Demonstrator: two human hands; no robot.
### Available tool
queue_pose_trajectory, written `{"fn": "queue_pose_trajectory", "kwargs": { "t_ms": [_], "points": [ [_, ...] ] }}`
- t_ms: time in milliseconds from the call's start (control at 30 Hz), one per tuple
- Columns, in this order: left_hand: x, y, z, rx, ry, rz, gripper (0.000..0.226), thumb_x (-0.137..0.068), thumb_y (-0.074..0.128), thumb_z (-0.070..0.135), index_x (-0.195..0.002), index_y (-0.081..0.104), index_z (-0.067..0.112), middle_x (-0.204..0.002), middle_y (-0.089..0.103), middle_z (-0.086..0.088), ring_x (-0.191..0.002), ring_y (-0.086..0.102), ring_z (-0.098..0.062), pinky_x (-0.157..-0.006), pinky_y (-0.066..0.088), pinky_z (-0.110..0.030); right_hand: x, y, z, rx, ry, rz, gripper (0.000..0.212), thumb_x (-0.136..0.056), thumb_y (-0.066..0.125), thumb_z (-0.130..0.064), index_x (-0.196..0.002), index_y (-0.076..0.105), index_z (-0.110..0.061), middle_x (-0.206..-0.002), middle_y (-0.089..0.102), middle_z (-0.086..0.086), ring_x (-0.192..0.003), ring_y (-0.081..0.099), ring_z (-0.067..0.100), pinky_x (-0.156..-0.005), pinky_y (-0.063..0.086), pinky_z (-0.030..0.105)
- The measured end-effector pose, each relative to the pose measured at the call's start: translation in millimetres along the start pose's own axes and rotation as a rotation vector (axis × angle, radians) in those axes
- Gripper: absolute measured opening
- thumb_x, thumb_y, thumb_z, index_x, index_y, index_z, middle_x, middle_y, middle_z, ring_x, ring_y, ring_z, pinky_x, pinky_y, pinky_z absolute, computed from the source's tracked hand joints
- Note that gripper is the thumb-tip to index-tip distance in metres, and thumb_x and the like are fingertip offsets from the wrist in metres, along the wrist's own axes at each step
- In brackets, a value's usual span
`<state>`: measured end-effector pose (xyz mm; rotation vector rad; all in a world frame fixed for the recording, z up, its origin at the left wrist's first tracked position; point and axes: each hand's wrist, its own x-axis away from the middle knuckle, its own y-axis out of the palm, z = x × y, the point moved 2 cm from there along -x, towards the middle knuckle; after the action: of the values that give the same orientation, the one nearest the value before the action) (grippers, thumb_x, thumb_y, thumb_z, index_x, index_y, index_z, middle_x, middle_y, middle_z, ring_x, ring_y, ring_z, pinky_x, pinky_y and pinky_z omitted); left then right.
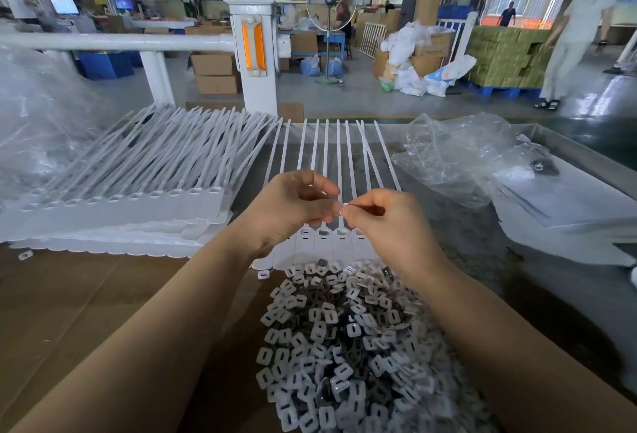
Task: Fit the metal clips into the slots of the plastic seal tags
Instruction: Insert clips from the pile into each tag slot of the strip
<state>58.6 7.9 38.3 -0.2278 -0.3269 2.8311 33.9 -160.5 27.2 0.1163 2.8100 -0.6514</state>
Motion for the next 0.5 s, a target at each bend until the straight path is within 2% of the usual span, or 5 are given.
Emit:
{"fn": "queue_pose_trajectory", "kwargs": {
  "t_ms": [133,200,300,367,500],
  "points": [
    [-1.3,0.8,-0.4,0.017,0.003,0.036,0.015,-0.085,0.070,-0.005,-0.090,0.066,0.009,-0.070,0.071,-0.007,-0.062,0.063,-0.013,-0.060,0.051,-0.021,-1.6,-0.7,1.6,0.025,-0.004,-0.007,0.010,-0.091,0.069,-0.024,-0.093,0.077,-0.019,-0.078,0.072,-0.010,-0.072,0.065,0.002,-0.071,0.054,0.021],
    [-2.1,-1.4,-3.7,-0.042,-0.002,0.076,0.013,-0.085,0.071,-0.002,-0.088,0.069,0.010,-0.068,0.070,-0.003,-0.060,0.061,-0.011,-0.057,0.048,-0.018,-2.7,-1.8,3.6,0.179,-0.027,-0.049,0.015,-0.094,0.064,-0.023,-0.104,0.076,-0.022,-0.088,0.072,-0.013,-0.070,0.063,-0.001,-0.067,0.049,0.017],
    [-3.4,-2.3,-13.4,-0.267,-0.031,0.135,0.015,-0.087,0.071,0.007,-0.085,0.074,0.022,-0.078,0.074,0.006,-0.070,0.067,-0.006,-0.071,0.053,-0.019,-0.9,0.8,8.8,0.435,-0.011,-0.212,0.021,-0.096,0.060,-0.026,-0.115,0.070,-0.028,-0.101,0.067,-0.013,-0.057,0.056,-0.005,-0.056,0.045,0.014],
    [-3.6,0.8,-18.6,-0.406,-0.046,0.135,0.014,-0.089,0.071,0.013,-0.087,0.075,0.026,-0.085,0.074,0.010,-0.080,0.068,-0.002,-0.079,0.053,-0.019,1.8,3.7,10.5,0.524,-0.009,-0.277,0.023,-0.095,0.061,-0.029,-0.117,0.068,-0.030,-0.108,0.067,-0.010,-0.067,0.060,-0.001,-0.064,0.048,0.021],
    [-4.6,5.8,-20.5,-0.530,-0.039,0.125,0.012,-0.089,0.070,0.018,-0.091,0.076,0.028,-0.087,0.070,0.019,-0.084,0.065,0.004,-0.076,0.048,-0.012,2.9,5.0,11.8,0.552,-0.026,-0.274,0.023,-0.094,0.062,-0.033,-0.116,0.066,-0.031,-0.112,0.064,-0.006,-0.085,0.061,0.010,-0.072,0.049,0.027]
  ]
}}
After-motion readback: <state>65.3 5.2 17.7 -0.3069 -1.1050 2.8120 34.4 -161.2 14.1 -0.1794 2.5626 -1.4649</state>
